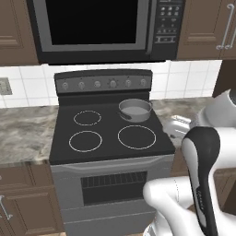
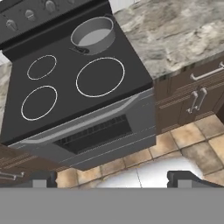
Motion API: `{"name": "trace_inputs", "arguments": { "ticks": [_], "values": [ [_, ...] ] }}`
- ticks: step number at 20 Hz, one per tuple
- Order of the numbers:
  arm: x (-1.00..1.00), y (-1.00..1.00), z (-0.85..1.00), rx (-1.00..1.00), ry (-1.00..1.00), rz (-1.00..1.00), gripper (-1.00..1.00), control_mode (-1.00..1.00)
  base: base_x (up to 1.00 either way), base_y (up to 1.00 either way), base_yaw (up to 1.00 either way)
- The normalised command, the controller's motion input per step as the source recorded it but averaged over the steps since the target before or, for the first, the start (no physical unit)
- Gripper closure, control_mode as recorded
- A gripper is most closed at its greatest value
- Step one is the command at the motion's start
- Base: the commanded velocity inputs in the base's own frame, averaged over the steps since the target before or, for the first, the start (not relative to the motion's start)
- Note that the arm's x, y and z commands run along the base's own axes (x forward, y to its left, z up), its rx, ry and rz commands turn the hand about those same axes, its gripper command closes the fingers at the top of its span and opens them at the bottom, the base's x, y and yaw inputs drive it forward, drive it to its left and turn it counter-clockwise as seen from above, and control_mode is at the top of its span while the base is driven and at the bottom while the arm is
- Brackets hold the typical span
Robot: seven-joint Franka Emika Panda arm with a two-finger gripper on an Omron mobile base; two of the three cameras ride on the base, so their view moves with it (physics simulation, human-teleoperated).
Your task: Move the pot and pan from the stove into the sink.
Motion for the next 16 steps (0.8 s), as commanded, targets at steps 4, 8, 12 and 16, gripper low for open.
{"name": "trace_inputs", "arguments": {
  "ticks": [4, 8, 12, 16],
  "values": [
    [0.68, -0.01, 0.0, 0.01, 0.0, 0.0, -1.0, -1.0, 0.0, 0.0, 0.0],
    [0.62, -0.1, 0.0, 0.02, 0.0, 0.0, -1.0, -1.0, 0.0, 0.0, 0.0],
    [0.24, -0.12, 0.0, 0.07, 0.01, 0.01, -1.0, -1.0, 0.0, 0.0, 0.0],
    [0.0, 0.0, 0.0, 0.0, 0.0, 0.0, -1.0, -1.0, 0.0, 0.0, 0.0]
  ]
}}
